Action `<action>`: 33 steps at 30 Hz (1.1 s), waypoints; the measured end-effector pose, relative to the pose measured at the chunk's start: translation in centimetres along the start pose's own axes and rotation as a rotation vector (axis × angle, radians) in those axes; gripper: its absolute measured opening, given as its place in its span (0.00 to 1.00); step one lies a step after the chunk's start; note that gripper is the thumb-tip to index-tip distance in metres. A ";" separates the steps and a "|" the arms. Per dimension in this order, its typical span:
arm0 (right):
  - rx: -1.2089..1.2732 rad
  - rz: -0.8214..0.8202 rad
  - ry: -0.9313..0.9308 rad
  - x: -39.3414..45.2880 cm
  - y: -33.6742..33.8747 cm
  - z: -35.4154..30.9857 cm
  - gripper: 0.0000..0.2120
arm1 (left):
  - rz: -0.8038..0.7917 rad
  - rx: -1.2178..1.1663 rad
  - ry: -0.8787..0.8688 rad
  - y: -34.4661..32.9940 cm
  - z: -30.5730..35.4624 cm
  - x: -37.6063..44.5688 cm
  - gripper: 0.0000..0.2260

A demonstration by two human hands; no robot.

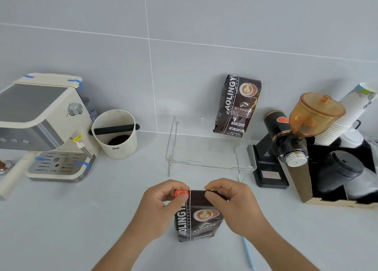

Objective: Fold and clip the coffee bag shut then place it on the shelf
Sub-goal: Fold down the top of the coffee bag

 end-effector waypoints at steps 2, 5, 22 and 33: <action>0.076 -0.003 -0.046 0.3 -0.2 0.3 0.09 | -0.006 0.009 0.019 -0.1 -0.4 -0.2 0.10; 0.124 0.000 -0.094 0.6 -0.4 0.7 0.08 | -0.058 0.074 0.047 -0.3 -1.3 -0.8 0.20; -0.529 -0.284 0.231 0.3 -0.9 0.7 0.09 | -0.060 0.134 0.036 -0.5 -2.2 -1.0 0.17; -0.433 -0.213 0.285 0.2 0.2 0.9 0.07 | -0.077 0.123 0.053 -0.8 -2.4 -1.1 0.11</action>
Point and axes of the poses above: each hand's wrist, its own x-axis towards the middle knuckle, its own y-axis out of the back of the hand, z = x × y, the point moved 6 cm from there along x, towards the middle knuckle, and after that the axes turned 4 degrees about -y, right-handed, at the moved point
